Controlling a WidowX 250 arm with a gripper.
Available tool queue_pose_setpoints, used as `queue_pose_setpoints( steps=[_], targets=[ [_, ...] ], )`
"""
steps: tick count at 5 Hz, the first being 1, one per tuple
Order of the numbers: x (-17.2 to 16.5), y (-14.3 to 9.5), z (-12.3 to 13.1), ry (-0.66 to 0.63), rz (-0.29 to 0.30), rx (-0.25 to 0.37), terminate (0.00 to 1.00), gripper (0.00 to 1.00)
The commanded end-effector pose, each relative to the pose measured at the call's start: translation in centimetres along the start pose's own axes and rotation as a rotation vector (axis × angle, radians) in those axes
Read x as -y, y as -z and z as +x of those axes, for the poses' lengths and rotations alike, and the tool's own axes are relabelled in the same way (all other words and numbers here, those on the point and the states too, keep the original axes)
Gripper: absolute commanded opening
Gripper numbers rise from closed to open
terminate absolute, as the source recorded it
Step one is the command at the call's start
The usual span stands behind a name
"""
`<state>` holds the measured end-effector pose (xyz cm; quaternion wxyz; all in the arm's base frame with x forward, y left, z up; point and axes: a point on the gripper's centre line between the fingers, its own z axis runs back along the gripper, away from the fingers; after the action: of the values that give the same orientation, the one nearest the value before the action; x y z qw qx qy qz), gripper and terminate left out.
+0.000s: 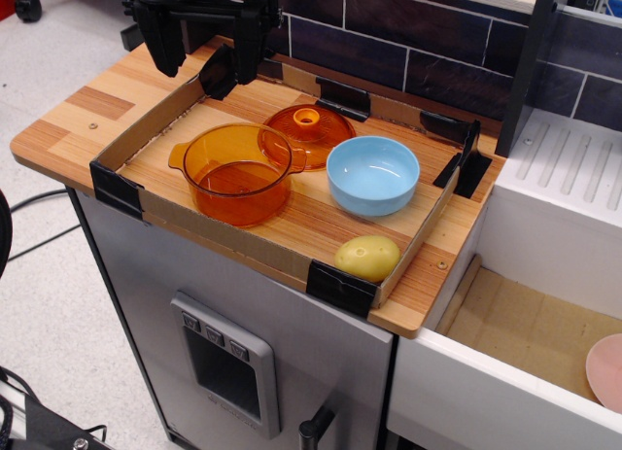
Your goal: Put lid on pot
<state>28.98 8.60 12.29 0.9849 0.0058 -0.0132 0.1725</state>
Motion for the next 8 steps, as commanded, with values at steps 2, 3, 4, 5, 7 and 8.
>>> queue_pose_setpoints(
  steps=[2,3,4,5,7,8],
  targets=[
    [1.1,1.1,1.4,0.137,0.031,-0.034,0.0,1.0],
    [2.7,1.7,3.2,0.219,0.003,0.003,0.0,1.0],
    [3.8,1.6,4.4,0.271,-0.029,0.054,0.0,1.0],
    [4.5,2.1,5.7,0.315,-0.072,0.081,0.0,1.0],
    [4.8,3.8,9.2,0.36,-0.101,0.089,0.0,1.0],
    [4.7,4.3,9.9,0.354,-0.096,0.091,0.0,1.0]
  ],
)
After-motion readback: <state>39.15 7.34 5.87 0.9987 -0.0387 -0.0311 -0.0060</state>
